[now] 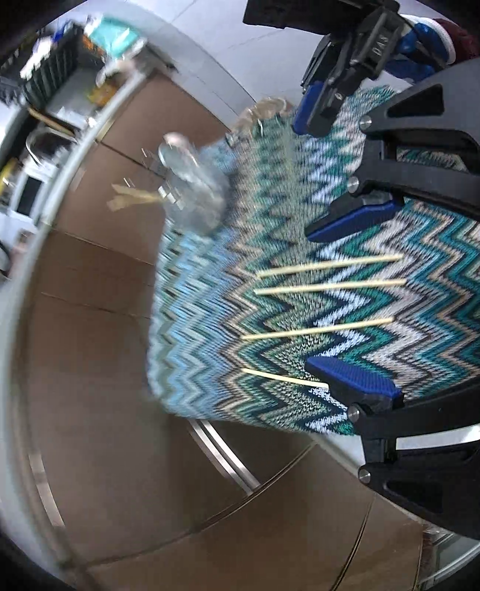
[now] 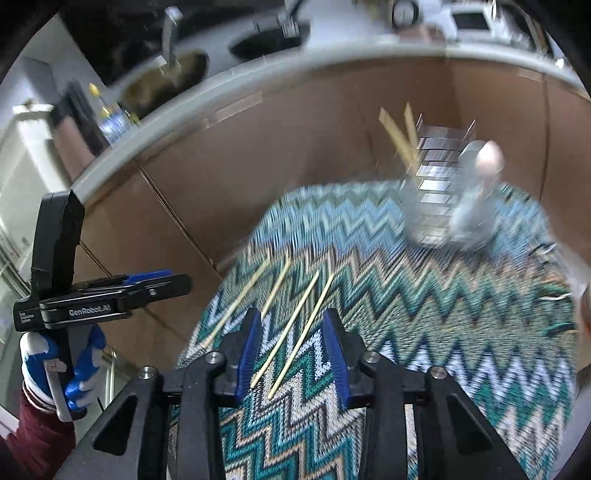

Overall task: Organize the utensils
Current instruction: 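Grasp a chopstick with the right tool while the left grasps another chopstick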

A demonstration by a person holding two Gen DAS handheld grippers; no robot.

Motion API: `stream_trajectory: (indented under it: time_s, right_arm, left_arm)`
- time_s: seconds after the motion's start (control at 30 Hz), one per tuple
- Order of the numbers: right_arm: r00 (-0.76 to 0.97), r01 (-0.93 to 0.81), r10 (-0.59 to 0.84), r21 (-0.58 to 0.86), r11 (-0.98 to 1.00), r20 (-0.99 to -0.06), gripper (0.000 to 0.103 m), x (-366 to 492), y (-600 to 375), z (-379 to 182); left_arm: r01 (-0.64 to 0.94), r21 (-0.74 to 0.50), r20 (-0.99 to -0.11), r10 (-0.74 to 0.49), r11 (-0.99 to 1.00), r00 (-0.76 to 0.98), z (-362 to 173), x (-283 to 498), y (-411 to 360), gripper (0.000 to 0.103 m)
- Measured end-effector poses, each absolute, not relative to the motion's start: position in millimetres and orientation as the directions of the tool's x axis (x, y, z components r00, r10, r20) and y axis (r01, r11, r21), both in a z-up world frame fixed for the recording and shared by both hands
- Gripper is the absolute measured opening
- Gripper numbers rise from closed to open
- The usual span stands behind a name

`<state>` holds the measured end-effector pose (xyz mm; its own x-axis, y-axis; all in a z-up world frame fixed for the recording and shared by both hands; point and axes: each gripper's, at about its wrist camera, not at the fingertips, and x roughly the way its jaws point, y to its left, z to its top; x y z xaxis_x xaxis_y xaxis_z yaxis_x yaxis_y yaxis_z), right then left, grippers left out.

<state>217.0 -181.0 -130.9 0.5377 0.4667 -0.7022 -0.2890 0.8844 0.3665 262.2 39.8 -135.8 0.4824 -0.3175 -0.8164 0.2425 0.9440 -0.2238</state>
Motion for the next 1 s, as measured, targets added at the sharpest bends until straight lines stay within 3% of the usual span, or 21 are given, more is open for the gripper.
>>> stream_trajectory:
  time_s: [0.13,0.4,0.57,0.7,0.77,0.87,1.0]
  right_arm:
    - [0.434,-0.261,0.444,0.362,0.895,-0.784,0.026,265,-165,-175]
    - [0.322,-0.224,0.406,0.348,0.910,-0.855,0.025,326,-143,-222]
    - [0.267,-0.206,0.351,0.303,0.931,-0.897,0.025,350,-132,-247]
    - [0.252,-0.215,0.336,0.286,0.934,-0.908,0.019,357,-128,-253]
    - [0.248,-0.221,0.327,0.275,0.936,-0.912,0.011,358,-126,-254]
    - [0.247,-0.220,0.337,0.286,0.933,-0.908,0.010,358,-126,-254]
    - [0.259,-0.205,0.367,0.320,0.925,-0.894,0.006,353,-131,-249]
  left_arm:
    - [0.184,-0.266,-0.875,-0.317,0.946,0.365,-181,312,41,0.046]
    - [0.187,-0.266,-0.915,-0.308,0.946,0.258,-222,366,26,0.043]
    - [0.187,-0.245,-0.941,-0.279,0.951,0.190,-247,385,14,0.029]
    - [0.196,-0.229,-0.949,-0.263,0.954,0.174,-257,389,8,0.024]
    - [0.196,-0.216,-0.952,-0.251,0.957,0.175,-259,389,7,0.017]
    - [0.183,-0.198,-0.955,-0.232,0.963,0.183,-259,390,8,0.007]
    - [0.150,-0.231,-0.945,-0.258,0.961,0.201,-256,388,19,0.005]
